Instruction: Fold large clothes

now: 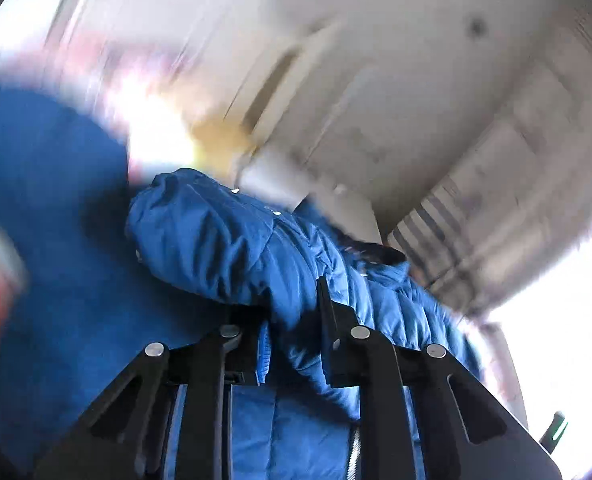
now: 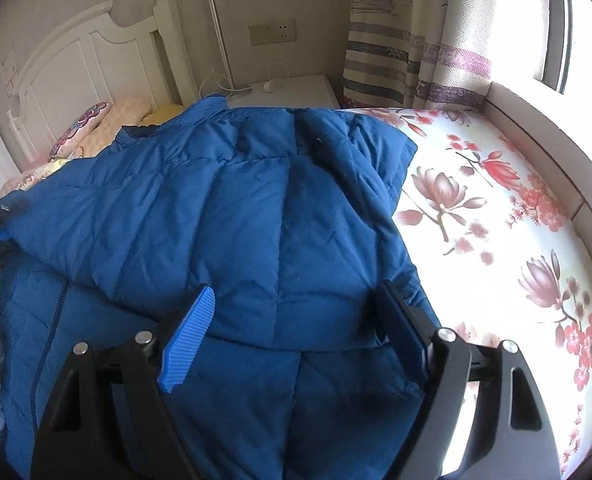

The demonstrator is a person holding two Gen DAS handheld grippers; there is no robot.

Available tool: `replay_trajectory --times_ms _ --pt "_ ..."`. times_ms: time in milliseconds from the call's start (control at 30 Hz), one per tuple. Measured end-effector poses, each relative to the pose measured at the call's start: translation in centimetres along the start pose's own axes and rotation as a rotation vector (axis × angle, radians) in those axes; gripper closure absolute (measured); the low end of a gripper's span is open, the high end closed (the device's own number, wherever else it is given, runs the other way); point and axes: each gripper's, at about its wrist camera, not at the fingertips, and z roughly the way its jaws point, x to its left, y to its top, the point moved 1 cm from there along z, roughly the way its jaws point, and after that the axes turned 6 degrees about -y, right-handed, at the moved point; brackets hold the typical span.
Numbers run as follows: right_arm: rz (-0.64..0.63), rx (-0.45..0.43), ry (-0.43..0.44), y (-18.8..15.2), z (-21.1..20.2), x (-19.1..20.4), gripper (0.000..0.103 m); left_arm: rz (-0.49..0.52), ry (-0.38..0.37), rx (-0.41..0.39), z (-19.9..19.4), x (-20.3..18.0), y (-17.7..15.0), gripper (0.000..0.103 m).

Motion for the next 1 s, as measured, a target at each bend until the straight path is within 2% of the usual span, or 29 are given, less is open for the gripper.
replay_trajectory --times_ms 67,100,167,200,233,267,300,333,400,433,467,500,533,600,667,733,800,867,1000 --pt "0.000 -0.001 0.002 0.0 0.0 -0.1 0.021 0.118 0.060 -0.004 -1.4 -1.5 -0.5 0.086" --pt "0.001 -0.001 0.003 0.0 0.0 -0.1 0.021 0.134 0.092 0.026 -1.5 -1.4 -0.9 0.082" --pt "0.004 -0.002 0.005 0.0 0.0 -0.2 0.021 0.104 0.163 0.160 0.0 0.4 -2.2 0.066" --pt "0.004 -0.002 0.005 0.1 0.0 -0.2 0.021 0.080 0.206 0.239 1.0 1.7 -3.1 0.044" --pt "0.004 -0.003 0.004 0.1 0.0 -0.2 0.021 0.020 0.257 0.327 2.0 3.9 -4.1 0.041" --pt "0.003 -0.003 0.002 0.0 -0.1 -0.1 0.021 -0.031 0.254 0.348 1.9 5.1 -4.3 0.041" --pt "0.001 -0.004 -0.001 -0.1 -0.1 0.0 0.021 -0.049 0.238 0.317 0.9 5.3 -4.0 0.037" --pt "-0.001 -0.005 -0.004 -0.1 -0.2 0.0 0.021 -0.071 0.276 0.300 -0.5 5.6 -3.4 0.038" --pt "-0.003 -0.008 -0.007 -0.1 -0.2 0.1 0.021 -0.152 0.266 0.180 -3.7 5.6 -1.6 0.037" --pt "-0.002 -0.006 -0.007 -0.1 -0.2 0.1 0.021 -0.157 0.266 0.111 -5.2 5.1 -0.1 0.033" --pt "-0.003 -0.006 -0.008 -0.1 -0.2 0.2 0.021 -0.144 0.254 0.082 -6.0 4.5 1.3 0.027" --pt "-0.004 -0.006 -0.010 -0.1 -0.2 0.3 0.021 -0.142 0.220 0.093 -5.9 4.2 2.4 0.015" --pt "-0.005 -0.006 -0.012 -0.1 -0.2 0.3 0.021 -0.152 0.192 0.114 -5.6 4.2 2.9 0.014" --pt "-0.006 -0.007 -0.013 -0.1 -0.2 0.4 0.021 -0.157 0.182 0.122 -4.9 4.0 3.4 0.014" --pt "-0.007 -0.008 -0.013 -0.1 -0.2 0.3 0.021 -0.061 0.166 0.153 -3.6 3.3 2.7 0.014" --pt "-0.007 -0.008 -0.014 -0.1 -0.3 0.3 0.021 0.107 0.228 0.212 -0.4 1.7 1.3 0.014" --pt "-0.010 -0.007 -0.018 -0.1 -0.3 0.3 0.021 0.201 0.300 0.255 2.6 1.3 -0.3 0.014" --pt "-0.012 -0.007 -0.020 -0.1 -0.3 0.3 0.021 0.206 0.325 0.389 5.7 3.0 -2.5 0.013" --pt "-0.010 -0.004 -0.012 -0.1 -0.3 0.2 0.021 0.252 0.327 0.379 5.8 3.1 -3.2 0.011"
